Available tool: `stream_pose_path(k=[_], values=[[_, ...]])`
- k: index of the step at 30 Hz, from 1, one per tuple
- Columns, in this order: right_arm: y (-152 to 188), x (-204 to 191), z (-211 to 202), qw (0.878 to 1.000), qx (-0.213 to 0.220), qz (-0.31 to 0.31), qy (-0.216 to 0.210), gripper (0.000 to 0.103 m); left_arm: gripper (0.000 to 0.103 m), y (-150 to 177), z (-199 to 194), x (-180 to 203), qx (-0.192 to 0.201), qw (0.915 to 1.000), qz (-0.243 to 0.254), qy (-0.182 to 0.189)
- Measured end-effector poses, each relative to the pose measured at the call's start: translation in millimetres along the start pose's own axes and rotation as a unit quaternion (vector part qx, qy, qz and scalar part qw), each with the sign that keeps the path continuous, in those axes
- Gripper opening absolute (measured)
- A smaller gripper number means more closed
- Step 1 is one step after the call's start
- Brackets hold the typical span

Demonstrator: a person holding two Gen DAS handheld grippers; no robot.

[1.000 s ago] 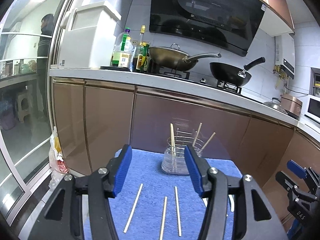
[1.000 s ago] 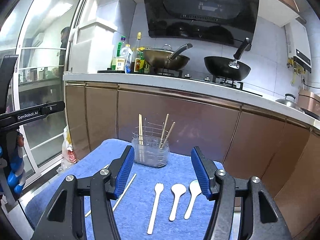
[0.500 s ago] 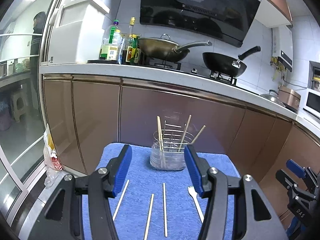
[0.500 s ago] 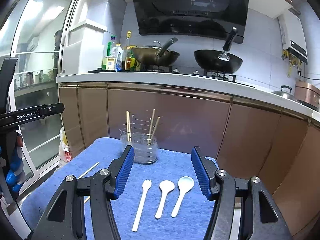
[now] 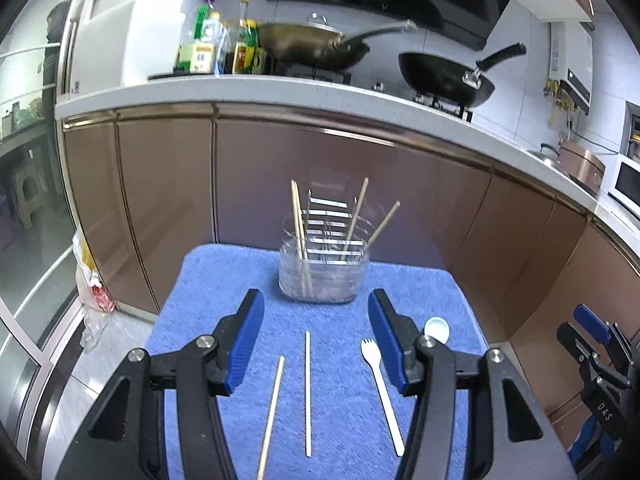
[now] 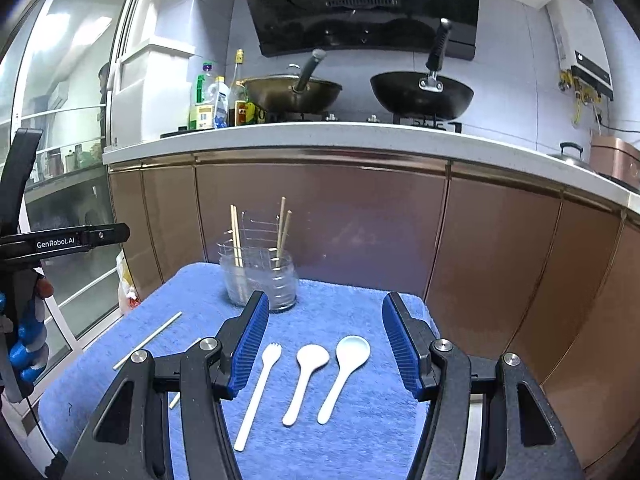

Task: Organize utensils
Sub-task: 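Close the left tool on a chopstick while the right tool grasps a white spoon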

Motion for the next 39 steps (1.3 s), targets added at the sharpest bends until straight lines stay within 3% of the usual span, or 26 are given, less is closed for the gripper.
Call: stream_pose_path(k=[7,13,20,22,29,39], values=[[15.7,15.6,33.7,0.998,-0.048,0.015,-0.029,0.059,0.052,22.9,46.7,-6.5,-0.078,0.9966,-0.018,0.016],[41.9,24.1,79.7,0.99,-0.124,0.03,-0.062,0.057,0.052,53.4,105.1,-16.7,-0.177,0.9833,-0.031,0.03],[60.2,29.9,122.7,0.979,-0.182,0.039,-0.079,0.054,0.051,68.4,162.1,-43.3,-0.251,0.9662,-0.054,0.024],[64.3,29.9,133.7,0.976,-0.196,0.041,-0.084,0.054,0.051,71.2,174.9,-51.1,-0.266,0.9619,-0.059,0.023],[75.4,27.2,169.4,0.97,-0.227,0.035,-0.086,0.052,0.031,77.5,208.7,-72.6,-0.301,0.9496,-0.085,0.023],[82.0,22.9,199.1,0.963,-0.248,0.028,-0.1,0.05,0.018,90.1,236.2,-73.1,-0.342,0.9357,-0.085,0.019]])
Point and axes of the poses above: each gripper's, at about its wrist camera, not at the fingertips, and z roughly the way its jaws point, x to its right, y to its underside, the point moved 5 cm from there along z, roughly the way its jaws point, and after that the axes turned 15 degrees about y, right-handed, at the moved point
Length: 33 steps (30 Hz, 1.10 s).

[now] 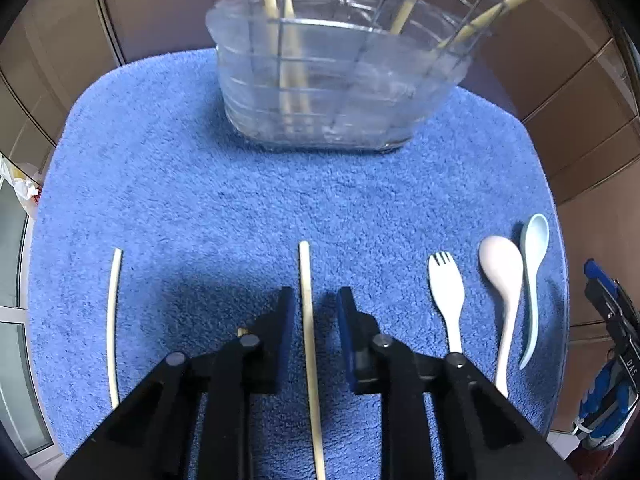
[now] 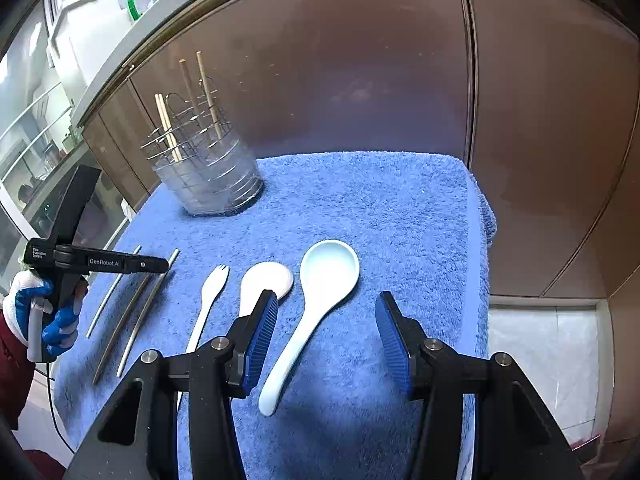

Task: Organize utensils
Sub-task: 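Close the left tool on a chopstick while the right tool grasps a white spoon, then carry the left tool's chopstick into the holder and open while the right tool lifts the spoon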

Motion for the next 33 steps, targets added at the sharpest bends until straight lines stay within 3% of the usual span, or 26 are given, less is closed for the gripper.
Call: stream_pose_path(k=[6,13,19,28,33], values=[[-6.5,7.5,15.0,1.0,-0.014,0.012,-0.025,0.044,0.011,-0.6,12.9,1.7,-0.016,0.9998,-0.009,-0.004],[-30.0,14.4,39.5,0.997,-0.044,0.011,-0.063,0.043,0.005,-4.5,12.1,-7.0,-0.018,0.9996,-0.021,0.001],[-40.0,11.4,65.0,0.991,-0.09,-0.004,-0.094,0.042,0.005,-6.3,11.4,-8.6,-0.016,0.9997,-0.018,0.005],[-39.6,-9.4,91.8,0.983,-0.144,-0.054,-0.097,0.016,0.005,-7.6,14.1,-0.5,-0.009,0.9998,-0.015,0.012],[-34.4,-16.1,96.0,0.983,-0.145,-0.08,-0.079,0.008,0.005,-3.9,8.3,3.7,0.009,0.9995,-0.015,0.028]])
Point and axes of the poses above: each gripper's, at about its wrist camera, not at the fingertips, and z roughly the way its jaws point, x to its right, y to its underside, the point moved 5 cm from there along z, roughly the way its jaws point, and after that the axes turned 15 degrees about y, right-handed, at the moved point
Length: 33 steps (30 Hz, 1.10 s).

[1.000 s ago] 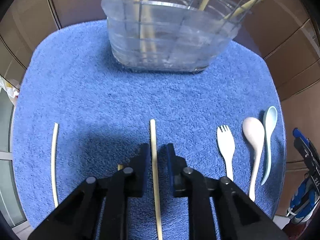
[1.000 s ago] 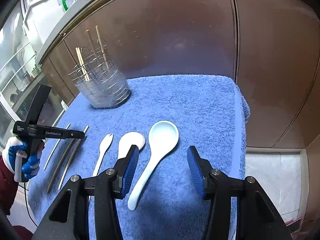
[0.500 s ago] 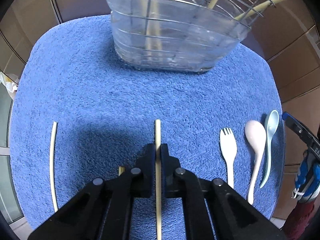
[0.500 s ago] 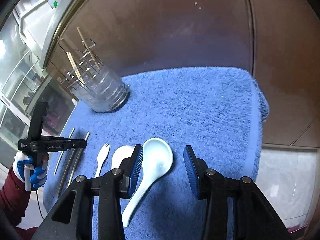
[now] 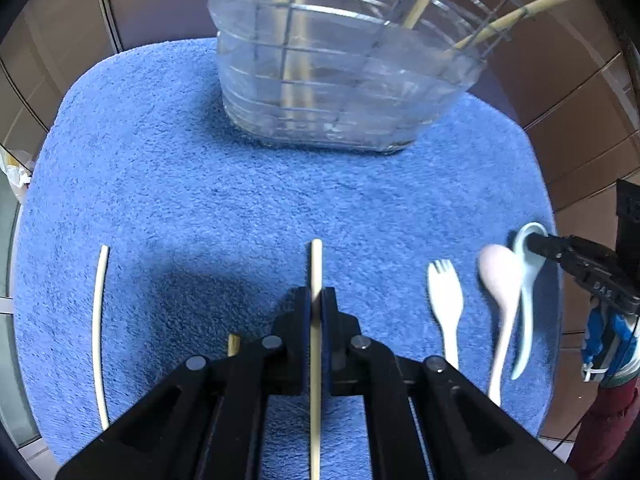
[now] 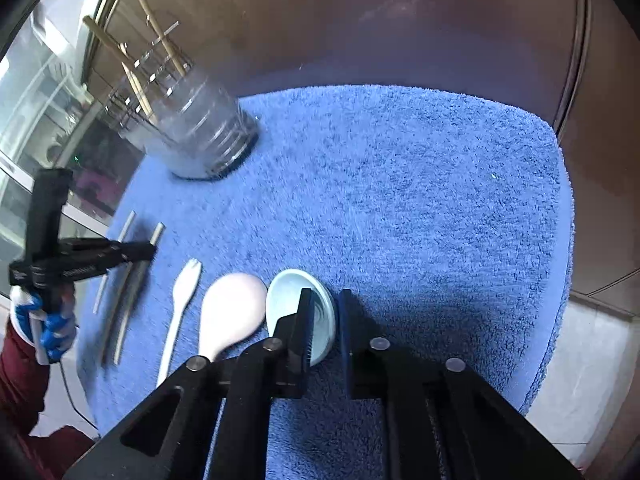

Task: Organize utensils
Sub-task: 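Carry the left tool's chopstick into the holder and open while the right tool lifts the spoon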

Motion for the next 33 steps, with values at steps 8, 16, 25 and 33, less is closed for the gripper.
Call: stream_pose_path(k=[8,16,25,33], values=[[12.0,-19.2,-42.2,0.996,0.067,-0.027,0.053,0.007,0.005,12.0,-42.7,20.5,0.071,0.9967,0.028,0.027],[23.7,-52.0,-122.3,0.978,0.181,-0.027,0.098,0.007,0.005,24.6,-120.1,47.5,0.179,0.9795,0.08,0.044],[-35.0,-121.9,-209.9,0.929,0.344,-0.027,0.131,0.007,0.005,-22.5,-236.0,62.9,0.347,0.9303,0.095,0.071],[-105.8,-162.0,-228.1,0.871,0.452,-0.012,0.194,0.007,0.005,-94.1,-274.4,64.1,0.469,0.8777,0.079,0.057]])
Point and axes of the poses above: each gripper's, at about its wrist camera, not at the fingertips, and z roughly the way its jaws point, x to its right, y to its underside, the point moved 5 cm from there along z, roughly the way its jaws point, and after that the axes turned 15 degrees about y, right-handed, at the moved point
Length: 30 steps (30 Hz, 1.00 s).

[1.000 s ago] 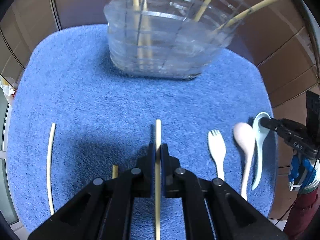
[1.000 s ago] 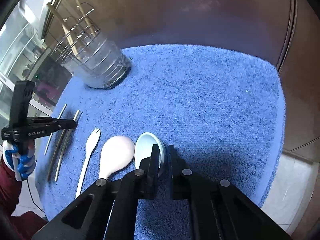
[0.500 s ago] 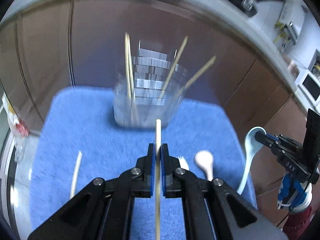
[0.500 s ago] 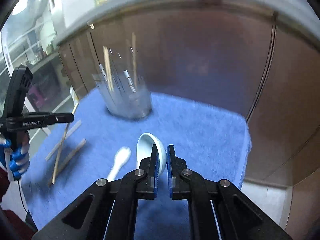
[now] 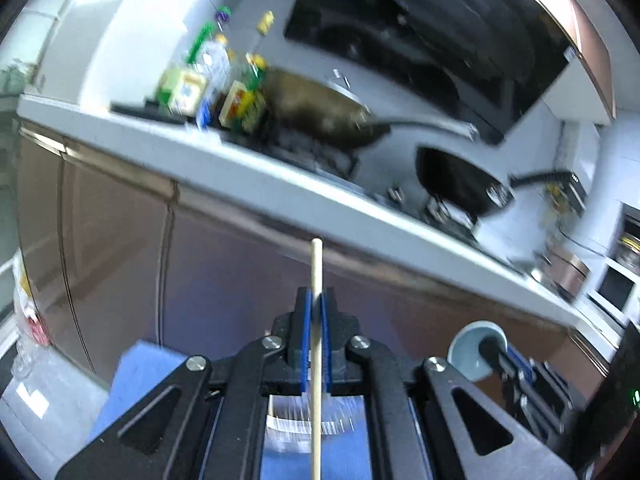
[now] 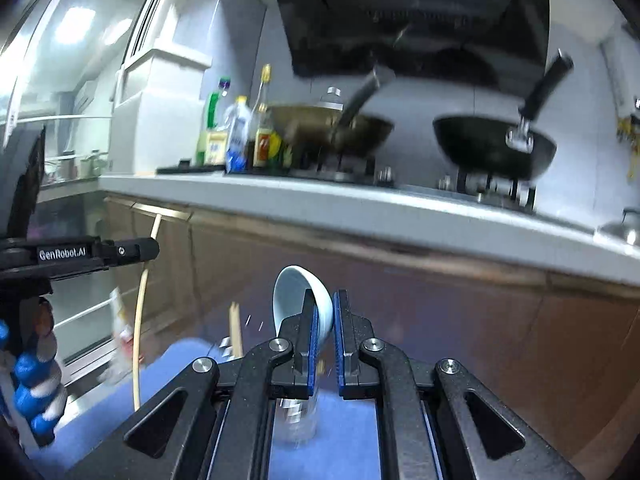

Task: Organize utensils
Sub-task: 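Carry the left tool's chopstick into the holder and open while the right tool lifts the spoon, then open the right tool to drop the spoon in the holder while both tools withdraw over the towel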

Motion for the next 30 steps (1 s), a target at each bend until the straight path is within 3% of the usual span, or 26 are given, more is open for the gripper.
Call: stream_pose_path(k=[4,11,21,23,25,27,30], values=[[-3.7,-16.9,27.2,0.999,0.028,-0.007,0.03,0.007,0.005,-2.4,30.8,-11.7,0.05,0.9984,0.007,-0.028],[25.4,-31.2,61.4,0.995,0.051,-0.032,0.076,0.007,0.005,26.8,69.8,-37.3,0.087,0.9939,0.01,-0.068],[74.8,-40.9,72.1,0.996,0.028,-0.043,0.071,0.008,0.007,65.3,83.1,-56.8,0.082,0.9936,0.024,-0.074],[80.0,-38.4,70.9,0.997,0.018,-0.035,0.067,0.013,0.012,65.7,76.8,-55.7,0.082,0.9933,0.03,-0.075],[82.4,-35.1,67.6,0.998,0.012,-0.026,0.064,0.027,0.02,66.0,70.0,-53.5,0.076,0.9939,0.033,-0.073],[80.9,-33.0,63.6,0.998,0.012,-0.017,0.062,0.035,0.025,65.7,65.8,-51.1,0.067,0.9946,0.036,-0.071],[75.1,-31.1,55.4,0.998,0.007,-0.008,0.055,0.035,0.026,65.2,58.4,-47.3,0.054,0.9954,0.038,-0.069]])
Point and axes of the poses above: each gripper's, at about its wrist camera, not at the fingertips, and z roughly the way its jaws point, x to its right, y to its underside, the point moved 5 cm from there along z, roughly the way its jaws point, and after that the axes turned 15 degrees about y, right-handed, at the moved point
